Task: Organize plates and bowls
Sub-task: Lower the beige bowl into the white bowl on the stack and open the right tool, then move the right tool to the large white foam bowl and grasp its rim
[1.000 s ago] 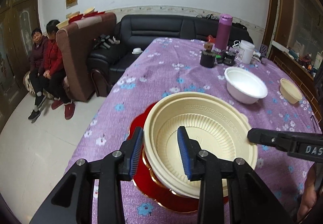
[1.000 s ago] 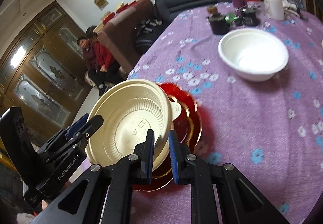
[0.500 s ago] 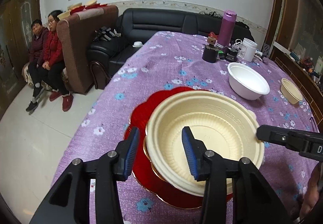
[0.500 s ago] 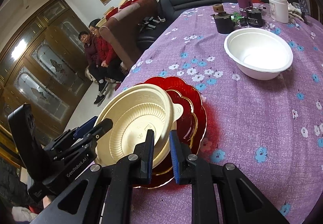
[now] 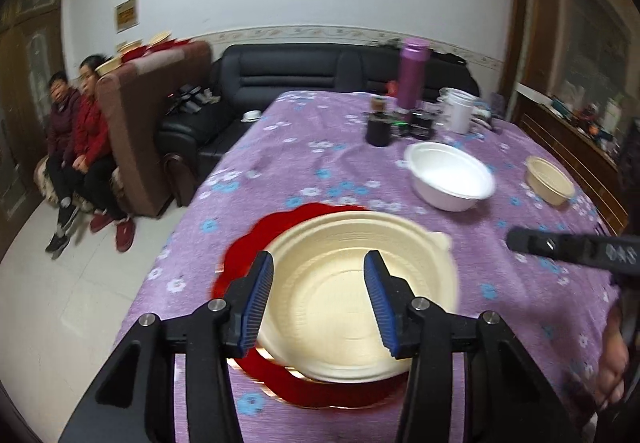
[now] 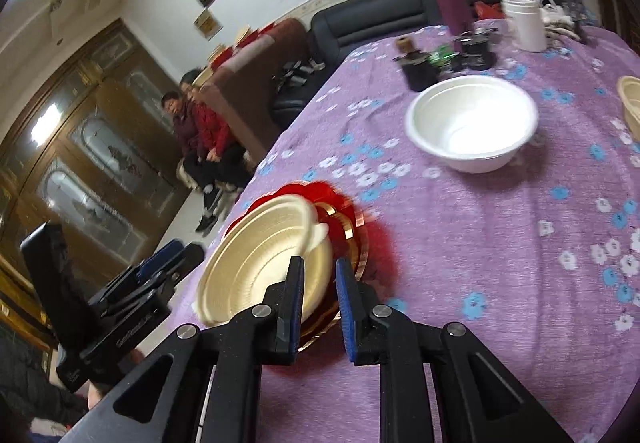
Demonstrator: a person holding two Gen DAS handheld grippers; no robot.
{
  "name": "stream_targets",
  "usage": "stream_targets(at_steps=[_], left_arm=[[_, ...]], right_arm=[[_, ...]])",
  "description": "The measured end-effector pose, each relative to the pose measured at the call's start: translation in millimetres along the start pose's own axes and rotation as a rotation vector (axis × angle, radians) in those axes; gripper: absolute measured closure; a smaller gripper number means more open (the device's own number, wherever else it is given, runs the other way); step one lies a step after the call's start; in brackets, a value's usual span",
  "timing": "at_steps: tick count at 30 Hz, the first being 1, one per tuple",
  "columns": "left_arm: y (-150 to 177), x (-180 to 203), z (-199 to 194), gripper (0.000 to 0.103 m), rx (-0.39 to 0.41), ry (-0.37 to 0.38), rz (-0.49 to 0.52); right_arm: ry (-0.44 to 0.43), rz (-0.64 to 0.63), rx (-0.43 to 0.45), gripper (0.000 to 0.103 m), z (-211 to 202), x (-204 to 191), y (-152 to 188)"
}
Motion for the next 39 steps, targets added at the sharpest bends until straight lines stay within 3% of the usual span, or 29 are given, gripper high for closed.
stream_targets(at_steps=[4, 11, 16, 20, 22, 24, 27, 33, 39], left_arm=[[1, 54, 1, 0.055, -0.007, 0.057, 0.11], [38, 168, 38, 0.049, -0.114, 0.171, 0.326], [60, 212, 71, 0.049, -0.182, 0.173, 0.419], [59, 220, 96, 0.047, -0.186, 0.118, 0.441], [56, 210, 108, 0.046, -0.198, 0.051, 0.417], [56, 205, 116, 0.045, -0.249, 0.116, 0.36], [56, 197, 122, 0.037, -0.283, 0.148, 0.3], [60, 197, 122, 0.037, -0.28, 0.149, 0.304], [57, 199, 122, 0.037, -0.282, 0.156, 0.306]], right_arm=[[0.023, 0.098, 0.047, 0.084, -19, 40, -5], [0.067, 0.245, 0.119, 0.084, -53, 109, -3], [0.105, 0.311, 0.156, 0.084, -73, 146, -3], [0.124, 0.326, 0.16, 0.085, -78, 161, -10], [0.138, 0.318, 0.15, 0.085, -75, 164, -18], [0.129, 0.301, 0.131, 0.084, -70, 164, -30], [0.121, 0.289, 0.101, 0.084, -55, 163, -50], [0.094, 0.31, 0.027, 0.084, -7, 167, -88], [0.104, 0.351, -0.011, 0.084, 30, 176, -103]])
Point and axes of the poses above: each gripper's, at about its wrist camera, not at the fingertips, and z roughly the way its jaws point, x to its right, y to its underside, the point moved 9 cm from there along z, roughly the way its jaws point, and after that the axes turned 10 degrees about -x, right-handed, at the moved point
